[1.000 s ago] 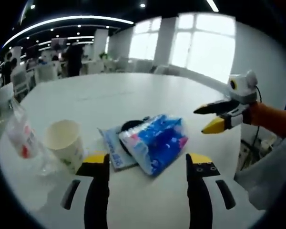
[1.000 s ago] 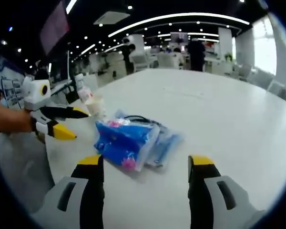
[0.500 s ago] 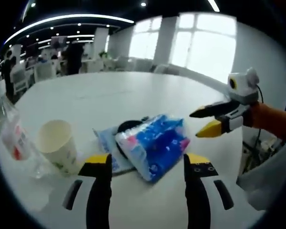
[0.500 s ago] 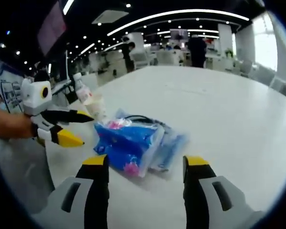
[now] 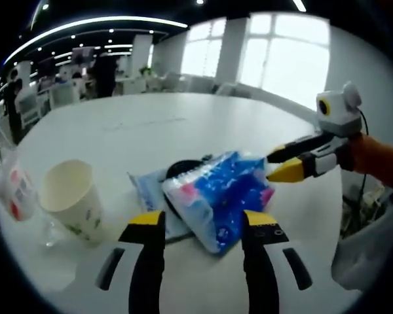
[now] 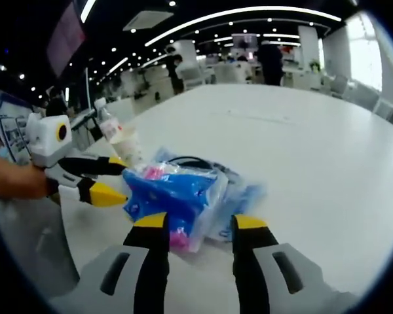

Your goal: Arrange the tabletop items into an orderly group along one side of the table until the central work area is clear of visible clutter.

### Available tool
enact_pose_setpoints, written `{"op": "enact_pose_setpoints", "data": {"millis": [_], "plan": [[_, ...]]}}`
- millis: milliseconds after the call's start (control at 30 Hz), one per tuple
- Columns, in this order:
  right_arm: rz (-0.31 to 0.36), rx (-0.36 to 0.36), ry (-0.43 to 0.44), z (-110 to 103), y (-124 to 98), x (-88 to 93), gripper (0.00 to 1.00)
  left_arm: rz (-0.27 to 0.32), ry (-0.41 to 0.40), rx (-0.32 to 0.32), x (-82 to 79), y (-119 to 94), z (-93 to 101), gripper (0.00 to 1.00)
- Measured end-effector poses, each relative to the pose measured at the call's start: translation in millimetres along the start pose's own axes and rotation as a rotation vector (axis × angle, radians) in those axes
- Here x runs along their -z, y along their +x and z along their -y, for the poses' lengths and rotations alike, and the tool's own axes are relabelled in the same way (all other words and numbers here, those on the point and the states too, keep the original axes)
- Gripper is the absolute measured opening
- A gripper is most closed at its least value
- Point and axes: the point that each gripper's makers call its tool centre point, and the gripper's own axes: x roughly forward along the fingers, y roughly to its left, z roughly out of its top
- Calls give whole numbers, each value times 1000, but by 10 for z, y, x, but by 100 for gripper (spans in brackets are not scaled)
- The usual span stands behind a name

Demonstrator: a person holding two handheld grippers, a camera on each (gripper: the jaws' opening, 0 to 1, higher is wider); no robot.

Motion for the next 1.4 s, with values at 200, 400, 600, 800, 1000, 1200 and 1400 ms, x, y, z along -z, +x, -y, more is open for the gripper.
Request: {"op": "enact_pose_setpoints", "data": {"millis": [200,400,600,800,1000,1200,1400], "plan": [[-7,-5,13,11,31,11,26,-9,-3,1,20,18,-8,36],[-8,-12,29,6,49,13,17,-13,2,1,36,29,-16,28],[-21,-18,20,-10,69,27,10,-17,-2,-5,45,33,-28,21],[-22,-21,23,-18,70,34,8,-16,-9,-7,47,34,-34,15],[-19,-20,20,-22,67,27,7,-19,-18,-7,52,37,-37,12],[-19,-21,11,-32,66,25,5,-22,-17,-3,55,28,-33,4],[-14,-22,1,-48,63,4,2,-23,-20,0,43,18,-17,1]]}}
